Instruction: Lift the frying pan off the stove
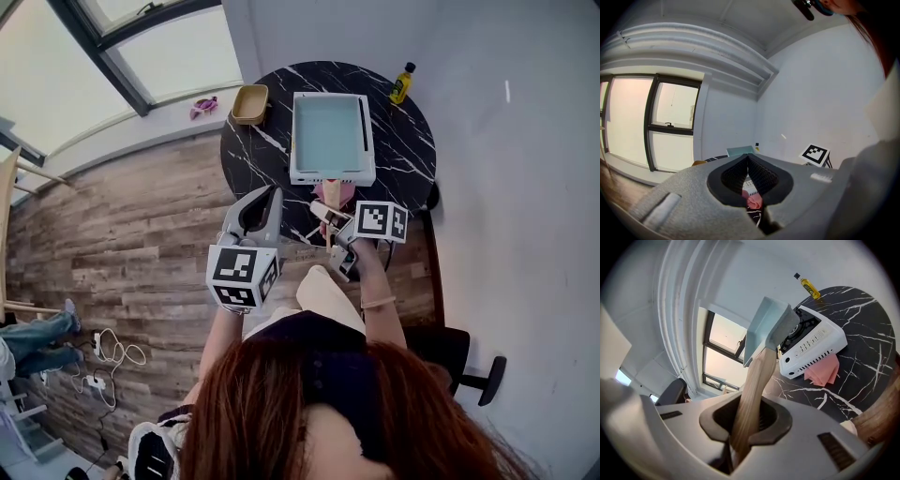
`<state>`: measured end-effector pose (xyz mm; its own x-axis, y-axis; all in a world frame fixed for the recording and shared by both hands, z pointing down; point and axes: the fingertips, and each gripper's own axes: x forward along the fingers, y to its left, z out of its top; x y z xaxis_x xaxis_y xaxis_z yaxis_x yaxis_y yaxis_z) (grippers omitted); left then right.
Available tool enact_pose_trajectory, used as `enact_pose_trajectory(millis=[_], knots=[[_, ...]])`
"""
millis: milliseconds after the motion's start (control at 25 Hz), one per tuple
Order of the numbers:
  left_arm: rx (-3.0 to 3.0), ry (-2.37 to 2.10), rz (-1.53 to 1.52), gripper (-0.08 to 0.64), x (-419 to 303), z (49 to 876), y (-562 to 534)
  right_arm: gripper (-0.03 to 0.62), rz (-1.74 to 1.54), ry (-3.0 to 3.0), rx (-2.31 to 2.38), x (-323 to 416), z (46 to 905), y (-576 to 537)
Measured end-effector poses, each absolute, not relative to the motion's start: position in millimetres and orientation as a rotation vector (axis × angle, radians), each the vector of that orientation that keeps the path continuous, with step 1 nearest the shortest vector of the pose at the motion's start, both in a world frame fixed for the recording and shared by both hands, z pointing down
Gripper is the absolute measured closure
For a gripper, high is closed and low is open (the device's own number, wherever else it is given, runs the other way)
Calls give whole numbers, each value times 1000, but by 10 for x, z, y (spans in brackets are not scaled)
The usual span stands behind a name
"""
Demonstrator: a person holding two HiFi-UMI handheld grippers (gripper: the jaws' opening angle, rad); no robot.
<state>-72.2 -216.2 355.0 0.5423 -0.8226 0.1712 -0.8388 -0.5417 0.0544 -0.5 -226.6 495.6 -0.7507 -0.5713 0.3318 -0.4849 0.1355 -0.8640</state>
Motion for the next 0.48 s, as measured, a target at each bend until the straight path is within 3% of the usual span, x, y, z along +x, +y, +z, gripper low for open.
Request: enact_pose_trajectory(millis=[480], knots=[[2669, -1408, 175, 548, -730, 3605, -2069, 537, -1694, 2293, -1089, -25, 4948, -2091]])
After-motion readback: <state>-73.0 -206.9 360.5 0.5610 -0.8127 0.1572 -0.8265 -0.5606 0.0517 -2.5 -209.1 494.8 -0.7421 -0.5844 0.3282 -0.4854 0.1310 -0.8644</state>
